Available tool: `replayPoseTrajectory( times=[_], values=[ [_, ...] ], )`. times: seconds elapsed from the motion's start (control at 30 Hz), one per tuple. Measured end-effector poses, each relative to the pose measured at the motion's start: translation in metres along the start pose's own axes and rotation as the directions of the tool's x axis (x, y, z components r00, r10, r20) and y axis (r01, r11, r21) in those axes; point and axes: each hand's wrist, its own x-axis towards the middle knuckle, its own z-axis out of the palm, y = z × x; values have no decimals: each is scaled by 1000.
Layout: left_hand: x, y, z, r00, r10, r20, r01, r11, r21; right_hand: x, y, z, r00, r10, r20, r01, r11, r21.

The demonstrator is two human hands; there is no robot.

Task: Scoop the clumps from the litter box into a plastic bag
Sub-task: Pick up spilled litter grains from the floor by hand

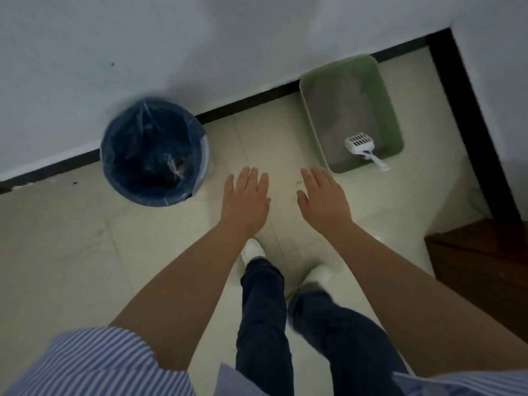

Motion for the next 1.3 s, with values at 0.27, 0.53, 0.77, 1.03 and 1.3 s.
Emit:
replayPoseTrajectory(
  times=[0.27, 0.53, 0.77, 1.03, 1.3],
  values=[
    [107, 3, 48, 992, -109, 58, 115, 989, -97, 117, 69, 34, 960, -99, 262, 131, 985, -109],
    [258, 12, 160, 962, -268, 41, 271, 945, -182, 264, 140, 108, 947, -217, 238, 261, 950, -171],
    [382, -1, 253, 916, -399, -47, 373, 888, -270, 390, 174, 231, 998, -62, -23, 63, 997, 44],
    [433, -70, 294, 815, -549, -184, 471, 814, -341, 481, 169, 276, 964, -51, -262, 23, 994, -108],
    [427, -101, 302, 788, -575, -219, 444, 778, -445, 461, 153, 299, 795, -604, 63, 579, 723, -377]
  ],
)
